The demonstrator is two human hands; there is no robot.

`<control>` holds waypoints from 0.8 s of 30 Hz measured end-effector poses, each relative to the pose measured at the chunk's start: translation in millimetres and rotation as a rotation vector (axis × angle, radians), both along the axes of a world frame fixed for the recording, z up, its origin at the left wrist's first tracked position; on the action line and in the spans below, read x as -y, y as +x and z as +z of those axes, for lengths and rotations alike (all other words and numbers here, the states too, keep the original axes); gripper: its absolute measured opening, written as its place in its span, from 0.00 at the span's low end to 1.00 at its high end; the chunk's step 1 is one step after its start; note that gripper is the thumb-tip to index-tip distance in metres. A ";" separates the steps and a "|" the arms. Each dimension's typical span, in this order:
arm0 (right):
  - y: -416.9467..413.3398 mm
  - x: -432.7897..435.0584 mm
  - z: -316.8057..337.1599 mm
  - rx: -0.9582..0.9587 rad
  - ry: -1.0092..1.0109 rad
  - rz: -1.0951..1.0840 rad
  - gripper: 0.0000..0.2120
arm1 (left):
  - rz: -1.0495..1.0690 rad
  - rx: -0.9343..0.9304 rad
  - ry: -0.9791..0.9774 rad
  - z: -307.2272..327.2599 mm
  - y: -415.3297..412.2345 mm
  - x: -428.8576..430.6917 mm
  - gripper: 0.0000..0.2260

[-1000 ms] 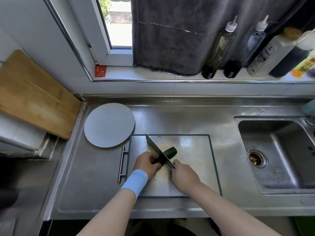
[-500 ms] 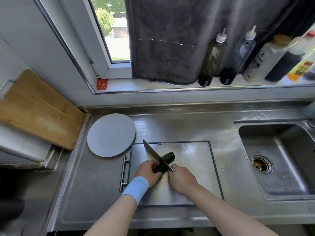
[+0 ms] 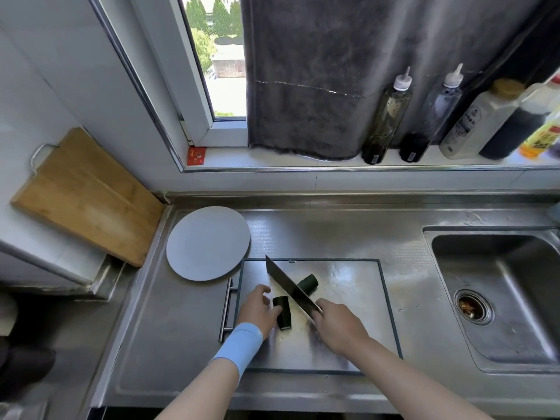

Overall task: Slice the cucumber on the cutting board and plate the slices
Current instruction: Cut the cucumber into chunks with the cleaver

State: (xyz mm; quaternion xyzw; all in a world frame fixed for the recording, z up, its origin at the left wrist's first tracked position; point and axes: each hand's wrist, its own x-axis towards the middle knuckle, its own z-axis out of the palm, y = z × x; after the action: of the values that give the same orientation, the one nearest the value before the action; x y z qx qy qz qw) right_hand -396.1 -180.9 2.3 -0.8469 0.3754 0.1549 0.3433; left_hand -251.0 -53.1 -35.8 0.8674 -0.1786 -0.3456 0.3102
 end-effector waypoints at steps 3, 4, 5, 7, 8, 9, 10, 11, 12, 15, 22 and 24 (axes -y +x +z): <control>-2.8 -1.3 -1.6 0.018 -0.014 0.000 0.11 | -0.330 0.320 -0.103 2.4 3.3 -3.4 0.20; -3.3 -1.8 -1.7 0.019 -0.018 0.000 0.10 | -0.427 0.371 -0.102 0.0 4.8 -5.1 0.22; -3.7 -2.2 -1.8 0.017 -0.023 0.002 0.10 | -0.500 0.398 -0.082 -0.7 5.9 -5.6 0.23; -4.3 -3.1 -1.8 0.008 -0.033 0.006 0.10 | -0.593 0.433 -0.031 -6.0 7.7 -5.3 0.23; -4.6 -3.3 -2.6 0.001 -0.038 0.007 0.10 | -0.604 0.428 -0.016 -8.3 8.9 -4.6 0.23; -4.6 -3.5 -3.6 -0.003 -0.044 0.008 0.09 | -0.588 0.410 -0.014 -9.5 9.6 -3.9 0.21; -4.3 -3.4 -4.6 -0.006 -0.052 0.010 0.09 | -0.555 0.387 -0.018 -9.7 9.9 -3.4 0.19; -3.6 -3.2 -5.2 -0.005 -0.061 0.015 0.10 | -0.509 0.365 -0.031 -9.5 9.7 -2.6 0.17; -2.4 -2.5 -5.7 -0.002 -0.065 0.020 0.10 | -0.456 0.348 -0.044 -9.9 9.0 -1.8 0.16; 3.8 0.2 -4.8 0.008 -0.055 0.035 0.10 | -0.262 0.333 -0.099 -8.0 2.5 4.4 0.14; 8.8 1.2 -4.0 0.007 -0.042 0.097 0.13 | -0.312 0.545 -0.221 -14.0 -3.6 6.5 0.09; 8.3 0.4 -5.5 0.007 -0.037 0.099 0.12 | -0.410 0.623 -0.284 -20.0 -4.0 0.3 0.10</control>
State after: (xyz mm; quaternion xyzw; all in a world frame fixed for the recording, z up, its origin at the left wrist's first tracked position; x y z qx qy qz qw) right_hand -387.8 -181.3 -3.1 -0.8712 0.3348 0.1614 0.3207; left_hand -255.0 -53.4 -55.8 0.8254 -0.4797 -0.0924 0.2828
